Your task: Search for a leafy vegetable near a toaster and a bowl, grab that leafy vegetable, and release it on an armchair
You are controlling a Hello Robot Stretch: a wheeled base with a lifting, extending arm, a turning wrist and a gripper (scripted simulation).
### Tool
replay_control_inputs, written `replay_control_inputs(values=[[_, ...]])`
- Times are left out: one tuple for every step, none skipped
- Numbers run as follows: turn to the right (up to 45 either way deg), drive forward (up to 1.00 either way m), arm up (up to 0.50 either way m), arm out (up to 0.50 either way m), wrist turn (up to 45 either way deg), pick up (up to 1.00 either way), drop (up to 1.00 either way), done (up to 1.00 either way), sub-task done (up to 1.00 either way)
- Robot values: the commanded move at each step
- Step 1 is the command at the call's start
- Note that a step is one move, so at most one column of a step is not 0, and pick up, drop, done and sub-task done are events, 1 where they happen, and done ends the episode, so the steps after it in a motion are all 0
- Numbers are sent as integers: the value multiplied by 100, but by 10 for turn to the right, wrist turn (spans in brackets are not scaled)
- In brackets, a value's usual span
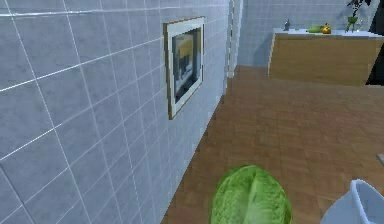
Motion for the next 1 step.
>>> replay_control_inputs(values=[[-450, 0, 0, 0, 0, 0, 0, 0, 0]])
